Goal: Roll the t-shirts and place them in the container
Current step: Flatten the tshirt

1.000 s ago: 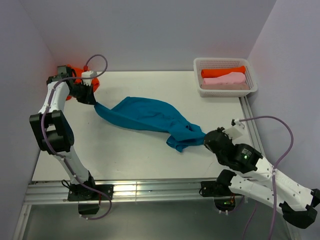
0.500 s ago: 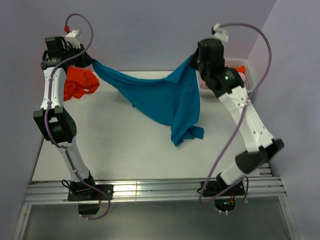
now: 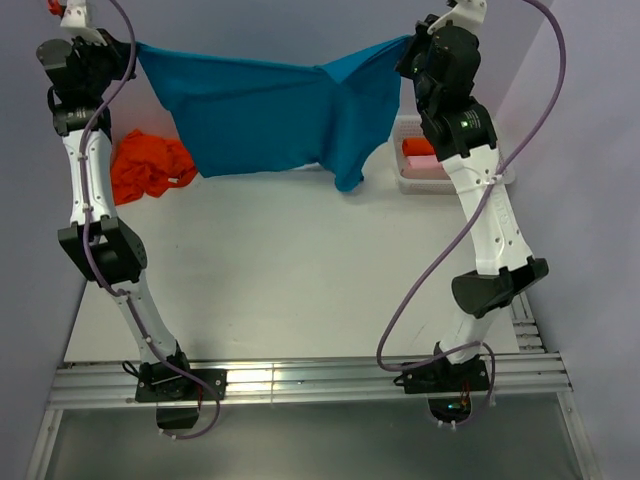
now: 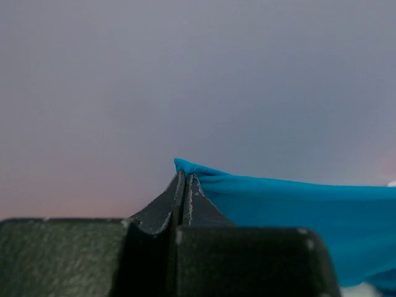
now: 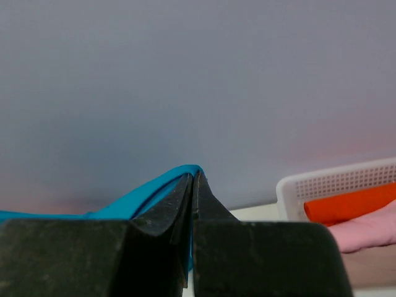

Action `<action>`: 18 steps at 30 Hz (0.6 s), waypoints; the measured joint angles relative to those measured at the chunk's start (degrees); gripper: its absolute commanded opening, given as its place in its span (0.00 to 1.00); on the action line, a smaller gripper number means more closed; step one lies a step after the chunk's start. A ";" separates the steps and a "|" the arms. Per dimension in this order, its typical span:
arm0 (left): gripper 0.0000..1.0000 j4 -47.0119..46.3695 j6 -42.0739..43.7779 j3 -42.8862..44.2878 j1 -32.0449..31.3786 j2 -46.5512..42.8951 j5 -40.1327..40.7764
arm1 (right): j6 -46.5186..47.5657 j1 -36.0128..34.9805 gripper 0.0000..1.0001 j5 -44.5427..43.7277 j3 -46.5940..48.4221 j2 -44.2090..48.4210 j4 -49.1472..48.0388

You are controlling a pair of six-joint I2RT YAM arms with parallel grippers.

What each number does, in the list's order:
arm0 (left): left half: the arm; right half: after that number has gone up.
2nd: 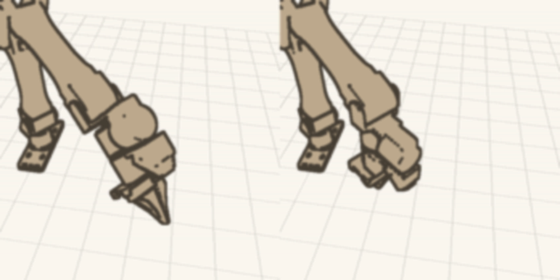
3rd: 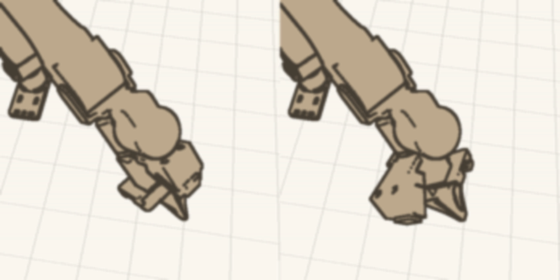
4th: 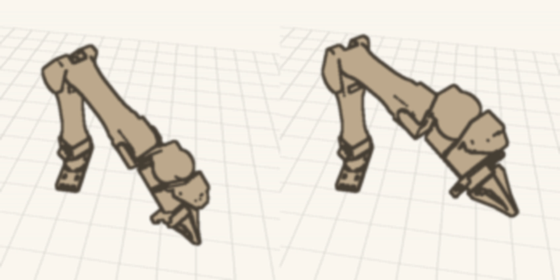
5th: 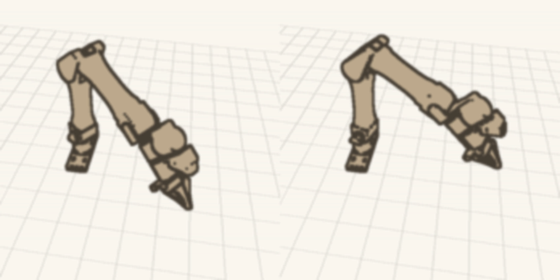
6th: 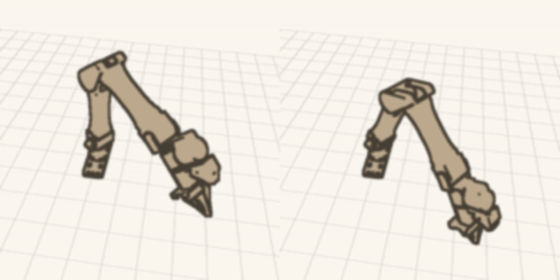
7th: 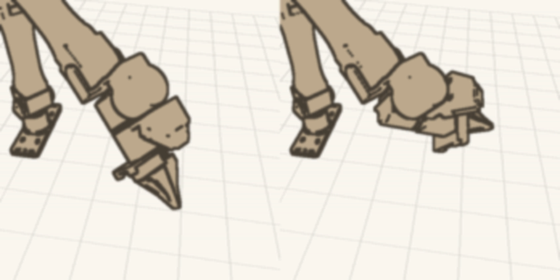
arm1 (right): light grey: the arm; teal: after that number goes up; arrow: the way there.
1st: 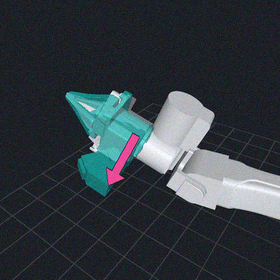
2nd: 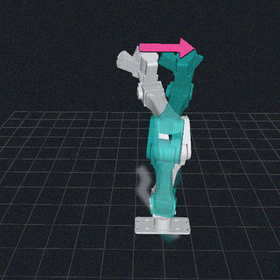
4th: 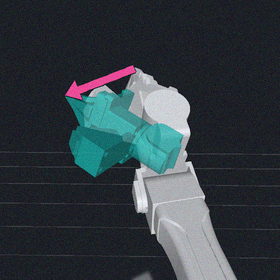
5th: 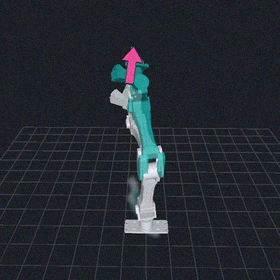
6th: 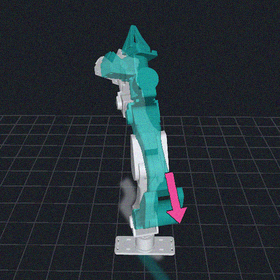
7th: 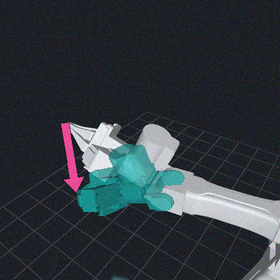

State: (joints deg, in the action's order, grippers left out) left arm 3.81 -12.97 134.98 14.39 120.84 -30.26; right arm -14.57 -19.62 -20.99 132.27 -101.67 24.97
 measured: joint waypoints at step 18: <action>0.00 12.92 23.80 -46.86 4.76 -22.56 -7.54 | -13.25 -0.11 0.00 -1.07 -64.50 39.85 -3.04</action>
State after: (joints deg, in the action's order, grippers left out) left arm 16.73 10.83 88.12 19.16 98.28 -37.80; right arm -27.81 -19.73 -22.06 67.77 -61.82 21.93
